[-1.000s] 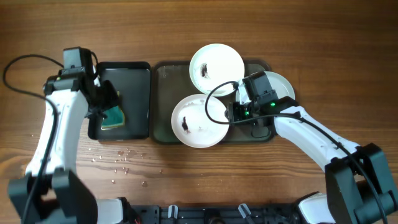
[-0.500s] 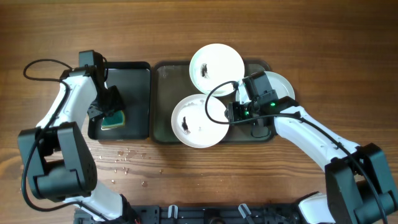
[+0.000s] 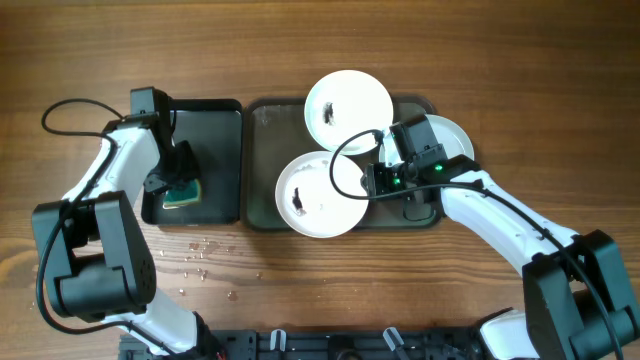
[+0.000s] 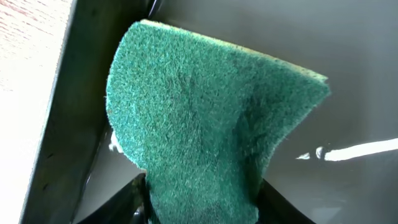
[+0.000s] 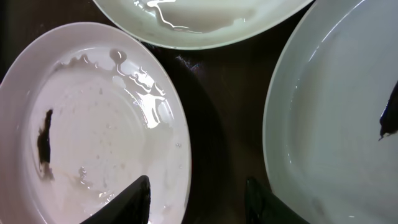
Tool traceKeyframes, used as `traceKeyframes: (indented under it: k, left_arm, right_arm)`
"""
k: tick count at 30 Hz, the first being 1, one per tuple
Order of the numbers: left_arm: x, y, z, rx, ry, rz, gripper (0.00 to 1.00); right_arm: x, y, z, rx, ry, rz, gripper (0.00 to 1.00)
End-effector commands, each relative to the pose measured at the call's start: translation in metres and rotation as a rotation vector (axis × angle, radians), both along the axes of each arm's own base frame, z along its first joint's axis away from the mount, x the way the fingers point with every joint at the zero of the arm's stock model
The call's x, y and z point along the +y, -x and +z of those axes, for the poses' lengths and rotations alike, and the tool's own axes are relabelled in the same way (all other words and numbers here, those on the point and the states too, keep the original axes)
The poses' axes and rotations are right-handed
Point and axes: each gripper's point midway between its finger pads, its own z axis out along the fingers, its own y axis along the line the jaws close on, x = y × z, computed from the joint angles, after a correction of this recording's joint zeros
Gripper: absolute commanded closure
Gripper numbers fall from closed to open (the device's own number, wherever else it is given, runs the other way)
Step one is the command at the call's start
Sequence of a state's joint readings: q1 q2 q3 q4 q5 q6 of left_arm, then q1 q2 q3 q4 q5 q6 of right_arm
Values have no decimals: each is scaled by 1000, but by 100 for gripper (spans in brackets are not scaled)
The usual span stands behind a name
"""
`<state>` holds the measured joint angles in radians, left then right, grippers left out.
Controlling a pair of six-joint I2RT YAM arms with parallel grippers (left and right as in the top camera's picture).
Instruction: Clean dirty plates on tray and stack at the side
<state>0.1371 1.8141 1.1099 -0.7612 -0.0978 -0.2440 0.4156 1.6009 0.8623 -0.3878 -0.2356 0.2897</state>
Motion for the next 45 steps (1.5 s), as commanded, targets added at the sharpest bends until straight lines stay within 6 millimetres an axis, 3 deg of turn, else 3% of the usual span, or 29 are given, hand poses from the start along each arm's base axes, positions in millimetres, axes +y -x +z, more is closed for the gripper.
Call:
traceKeyframes:
  k: [1, 2, 3, 7, 10, 15, 17, 23, 24, 28, 35, 39, 45]
  left_arm:
    - [-1, 13, -12, 45, -5, -7, 74]
    - [-3, 14, -12, 46, 2, -8, 92]
    - [-6, 13, -13, 44, 20, -10, 96]
    - [-12, 8, -10, 20, 58, -14, 96]
    - [-11, 0, 1, -20, 53, -15, 96]
    - [-13, -19, 54, -198, 56, -26, 96]
    - [-16, -24, 76, -271, 62, -33, 96]
    - [-16, -24, 129, -427, 42, -42, 96]
    - [-16, -24, 133, -440, 40, -42, 96]
    - [-16, -25, 135, -452, 38, -43, 96]
    - [-17, -23, 121, -447, 40, -43, 96]
    - [-21, -23, 120, -450, 62, -50, 96]
    - [-34, -30, 124, -485, 135, -79, 96]
  right_arm:
    - [2, 3, -5, 21, -7, 0, 51]
    - [2, 3, -5, 21, -7, 0, 51]
    - [2, 3, -5, 21, -7, -1, 51]
    - [2, 2, -5, 17, -8, 0, 51]
    - [2, 2, -4, 16, -9, 0, 44]
    - [3, 2, -4, 14, -9, 0, 24]
    - [3, 1, -4, 12, -11, 0, 1]
    - [7, 0, -2, 3, -32, 19, 0]
    - [7, 0, -2, 1, -30, 18, 0]
    - [5, 0, -3, 5, -22, 11, 29]
    - [4, 4, -5, 24, -16, 4, 30]
    - [2, 8, -17, 63, -8, -13, 32]
    - [-1, 14, -41, 124, 20, -14, 59]
